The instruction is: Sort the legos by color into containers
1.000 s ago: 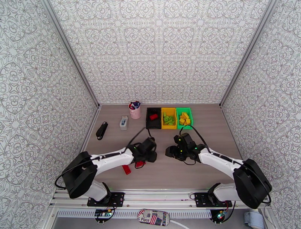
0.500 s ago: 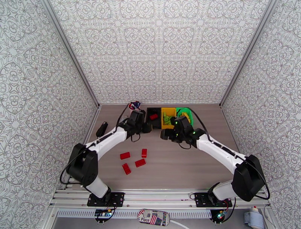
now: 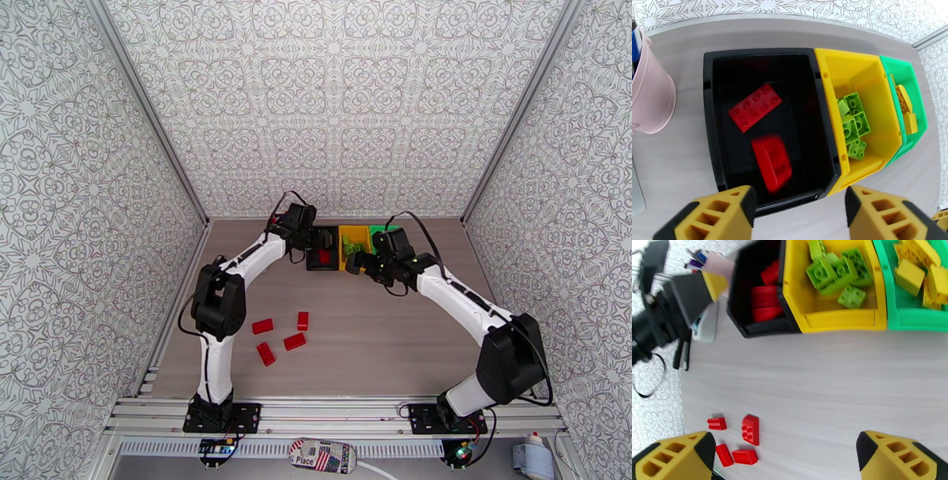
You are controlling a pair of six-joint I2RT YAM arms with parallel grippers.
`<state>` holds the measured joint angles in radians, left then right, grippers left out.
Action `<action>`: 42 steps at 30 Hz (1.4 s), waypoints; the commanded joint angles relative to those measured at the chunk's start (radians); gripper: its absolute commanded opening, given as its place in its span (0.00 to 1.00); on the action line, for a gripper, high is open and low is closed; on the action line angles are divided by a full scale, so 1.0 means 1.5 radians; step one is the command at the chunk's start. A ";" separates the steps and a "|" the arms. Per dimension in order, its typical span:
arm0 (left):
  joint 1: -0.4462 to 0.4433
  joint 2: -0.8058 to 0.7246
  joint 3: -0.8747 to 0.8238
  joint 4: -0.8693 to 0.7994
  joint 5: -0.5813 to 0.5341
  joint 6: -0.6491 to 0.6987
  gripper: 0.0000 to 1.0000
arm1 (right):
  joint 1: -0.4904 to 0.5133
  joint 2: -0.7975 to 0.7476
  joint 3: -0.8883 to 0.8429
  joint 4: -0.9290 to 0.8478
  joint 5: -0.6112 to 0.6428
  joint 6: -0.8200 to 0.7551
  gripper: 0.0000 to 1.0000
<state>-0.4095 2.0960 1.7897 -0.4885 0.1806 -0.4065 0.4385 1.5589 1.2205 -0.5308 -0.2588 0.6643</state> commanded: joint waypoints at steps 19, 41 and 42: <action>-0.097 -0.396 -0.506 -0.003 -0.157 -0.113 0.88 | 0.017 -0.064 -0.219 0.260 -0.098 0.053 0.98; -0.203 -0.324 -0.600 -0.038 -0.200 -0.196 0.74 | 0.184 -0.009 -0.242 0.222 0.004 0.093 0.75; -0.206 -0.319 -0.598 -0.039 -0.203 -0.195 0.73 | 0.184 -0.016 -0.250 0.222 0.007 0.095 0.75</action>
<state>-0.7048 1.5982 0.8803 -0.5392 -0.0929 -0.6895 0.7124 1.5639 0.8852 -0.1871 -0.2928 0.7822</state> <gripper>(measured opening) 0.735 0.750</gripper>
